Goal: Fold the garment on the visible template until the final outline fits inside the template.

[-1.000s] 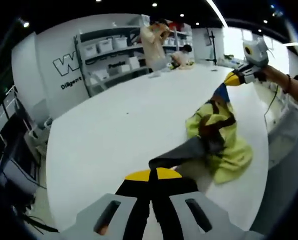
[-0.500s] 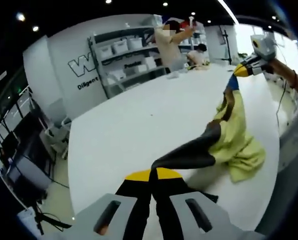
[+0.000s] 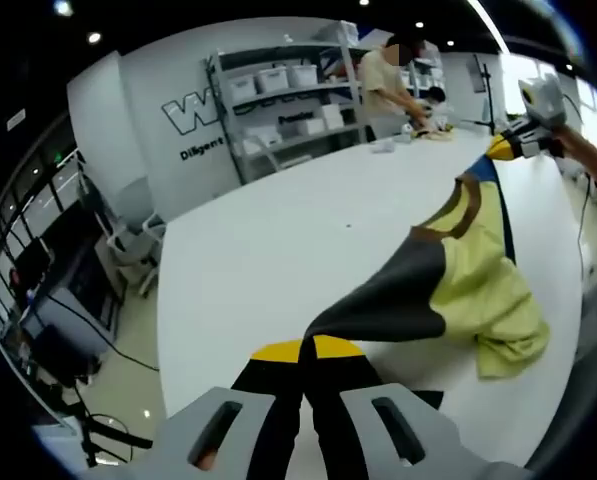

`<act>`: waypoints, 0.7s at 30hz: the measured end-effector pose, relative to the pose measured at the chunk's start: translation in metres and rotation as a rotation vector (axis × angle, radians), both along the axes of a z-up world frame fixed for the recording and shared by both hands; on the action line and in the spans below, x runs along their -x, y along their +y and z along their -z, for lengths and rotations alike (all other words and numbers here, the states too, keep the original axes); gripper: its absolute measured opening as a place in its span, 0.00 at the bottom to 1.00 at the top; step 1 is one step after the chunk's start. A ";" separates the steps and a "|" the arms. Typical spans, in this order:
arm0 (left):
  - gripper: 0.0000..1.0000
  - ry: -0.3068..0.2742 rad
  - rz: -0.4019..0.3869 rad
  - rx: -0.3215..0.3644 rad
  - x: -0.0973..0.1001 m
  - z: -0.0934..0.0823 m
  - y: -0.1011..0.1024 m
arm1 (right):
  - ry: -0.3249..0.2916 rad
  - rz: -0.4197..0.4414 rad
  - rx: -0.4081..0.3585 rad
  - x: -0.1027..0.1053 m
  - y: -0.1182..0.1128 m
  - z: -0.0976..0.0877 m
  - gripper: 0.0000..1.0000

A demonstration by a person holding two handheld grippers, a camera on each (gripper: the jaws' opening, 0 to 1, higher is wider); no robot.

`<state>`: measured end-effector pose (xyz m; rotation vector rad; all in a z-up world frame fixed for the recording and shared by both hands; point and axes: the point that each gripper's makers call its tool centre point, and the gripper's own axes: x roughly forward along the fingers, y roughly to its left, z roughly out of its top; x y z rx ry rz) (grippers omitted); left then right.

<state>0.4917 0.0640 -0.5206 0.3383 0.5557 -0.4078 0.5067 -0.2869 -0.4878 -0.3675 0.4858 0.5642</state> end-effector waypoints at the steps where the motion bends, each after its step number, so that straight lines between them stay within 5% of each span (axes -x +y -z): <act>1: 0.01 0.006 -0.003 -0.001 -0.004 0.003 0.002 | 0.005 0.002 -0.006 -0.005 0.001 0.002 0.00; 12: 0.01 0.145 -0.056 -0.054 -0.047 0.070 0.021 | 0.128 0.108 -0.040 -0.068 0.001 0.062 0.00; 21: 0.01 0.247 -0.064 -0.111 -0.074 0.114 0.021 | 0.236 0.152 0.026 -0.094 -0.005 0.125 0.00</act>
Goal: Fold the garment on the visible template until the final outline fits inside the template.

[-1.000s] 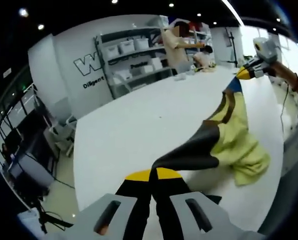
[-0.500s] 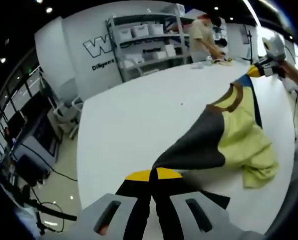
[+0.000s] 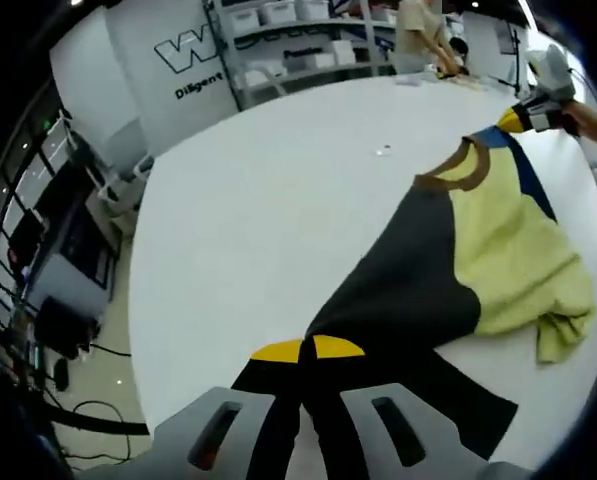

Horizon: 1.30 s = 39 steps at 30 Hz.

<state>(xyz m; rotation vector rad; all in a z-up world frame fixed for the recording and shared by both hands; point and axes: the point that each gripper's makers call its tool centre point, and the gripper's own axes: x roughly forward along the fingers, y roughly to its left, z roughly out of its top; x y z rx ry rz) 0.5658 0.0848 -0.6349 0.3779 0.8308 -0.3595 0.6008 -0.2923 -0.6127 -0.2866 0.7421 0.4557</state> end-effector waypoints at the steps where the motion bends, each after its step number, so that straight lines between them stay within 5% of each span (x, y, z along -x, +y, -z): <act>1: 0.01 0.011 -0.007 0.008 -0.002 0.004 -0.001 | 0.015 0.012 0.009 -0.001 -0.002 0.005 0.00; 3: 0.01 0.054 -0.036 0.015 -0.002 0.011 -0.002 | 0.047 -0.011 0.044 0.000 -0.003 0.015 0.00; 6: 0.01 0.097 -0.009 -0.076 -0.001 0.021 -0.001 | 0.070 -0.057 0.093 -0.003 -0.002 0.032 0.00; 16: 0.01 0.127 -0.062 -0.059 -0.003 0.037 -0.001 | 0.071 0.046 0.033 -0.020 -0.007 0.046 0.00; 23: 0.03 0.096 -0.075 -0.098 -0.007 0.033 0.005 | 0.056 0.085 -0.023 -0.023 -0.005 0.046 0.00; 27: 0.18 0.072 -0.115 -0.063 -0.007 0.025 0.009 | 0.043 0.146 -0.110 -0.021 -0.006 0.035 0.00; 39: 0.55 -0.019 -0.167 0.143 0.001 -0.008 -0.006 | 0.028 0.194 -0.313 0.009 0.004 0.008 0.36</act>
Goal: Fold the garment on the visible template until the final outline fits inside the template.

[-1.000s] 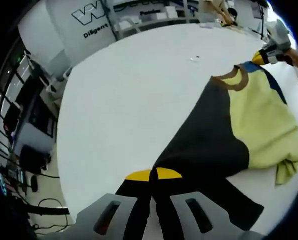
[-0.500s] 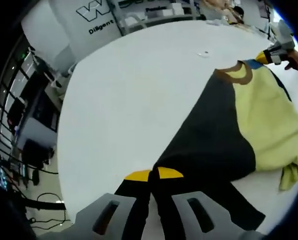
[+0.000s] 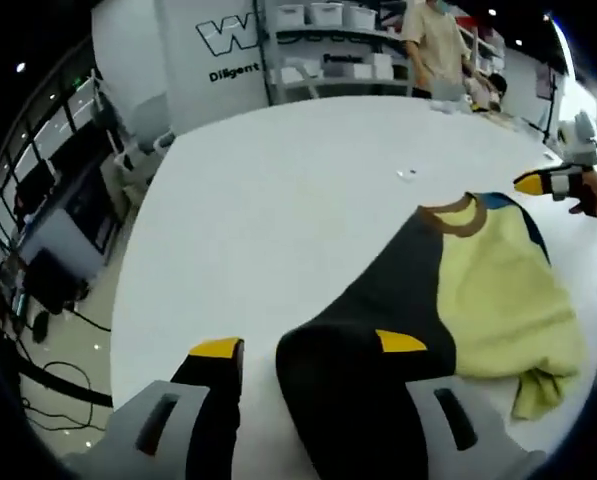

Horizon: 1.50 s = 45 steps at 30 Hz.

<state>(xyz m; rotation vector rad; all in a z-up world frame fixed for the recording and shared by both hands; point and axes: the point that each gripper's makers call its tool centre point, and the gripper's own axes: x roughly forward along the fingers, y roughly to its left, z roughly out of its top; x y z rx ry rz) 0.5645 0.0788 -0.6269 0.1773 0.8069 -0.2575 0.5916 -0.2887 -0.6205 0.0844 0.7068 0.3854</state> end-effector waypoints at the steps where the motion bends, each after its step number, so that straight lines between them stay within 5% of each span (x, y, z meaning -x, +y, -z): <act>1: 0.59 0.005 -0.010 0.012 0.003 0.000 -0.001 | 0.000 -0.005 -0.001 0.004 0.001 0.000 0.38; 7: 0.65 0.001 0.026 0.012 0.020 -0.002 -0.008 | -0.017 -0.010 -0.024 0.028 0.001 -0.003 0.50; 14: 0.69 0.021 0.077 0.032 0.045 0.000 -0.021 | 0.001 -0.030 -0.053 0.056 0.008 0.002 0.49; 24: 0.60 0.032 0.109 0.041 0.091 0.010 -0.048 | 0.040 -0.057 -0.057 0.082 0.003 0.008 0.40; 27: 0.51 0.075 0.069 0.067 0.104 0.016 -0.050 | 0.051 -0.038 -0.066 0.089 0.001 0.010 0.37; 34: 0.45 0.076 0.036 0.122 0.117 0.022 -0.061 | 0.076 -0.001 -0.110 0.103 0.002 0.019 0.29; 36: 0.40 0.024 0.048 0.127 0.116 0.020 -0.066 | 0.095 0.001 -0.123 0.106 0.005 0.024 0.29; 45: 0.41 0.064 0.054 0.126 0.132 0.039 -0.077 | 0.118 0.010 -0.153 0.114 0.017 0.042 0.24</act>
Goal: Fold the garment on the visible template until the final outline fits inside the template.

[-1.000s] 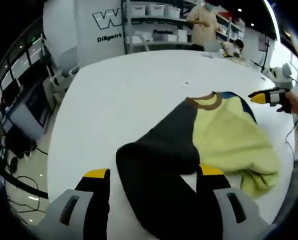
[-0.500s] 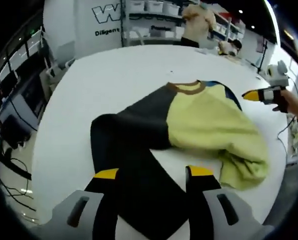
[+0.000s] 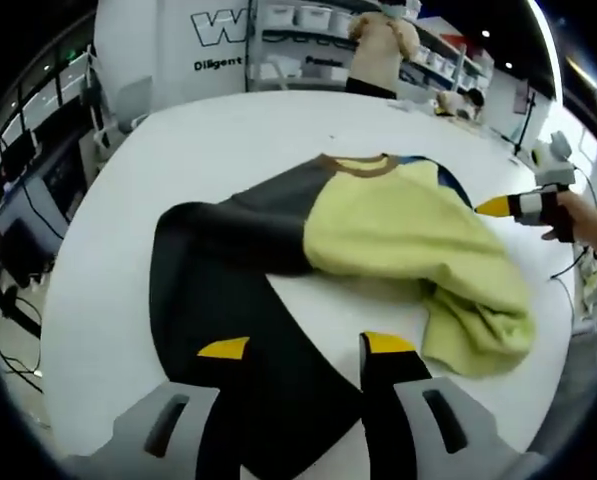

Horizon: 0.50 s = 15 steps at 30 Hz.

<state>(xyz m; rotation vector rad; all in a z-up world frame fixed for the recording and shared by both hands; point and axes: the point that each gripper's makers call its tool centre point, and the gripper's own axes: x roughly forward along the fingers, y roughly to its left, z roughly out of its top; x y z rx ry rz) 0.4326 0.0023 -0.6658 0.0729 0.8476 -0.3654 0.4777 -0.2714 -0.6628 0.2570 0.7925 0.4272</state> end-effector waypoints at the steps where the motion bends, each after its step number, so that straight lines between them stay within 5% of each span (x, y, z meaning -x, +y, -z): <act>1: 0.40 0.003 0.004 0.001 0.002 0.002 -0.001 | 0.002 0.000 0.000 0.000 0.001 0.001 0.23; 7: 0.35 -0.032 0.004 -0.035 -0.004 0.005 0.004 | -0.015 0.012 0.024 0.000 0.008 0.008 0.11; 10: 0.23 -0.051 -0.014 -0.118 -0.004 0.009 0.019 | -0.019 0.022 0.021 0.003 0.013 0.012 0.05; 15: 0.17 -0.104 -0.030 -0.092 -0.008 0.010 0.020 | -0.026 0.019 0.026 0.007 0.016 0.015 0.00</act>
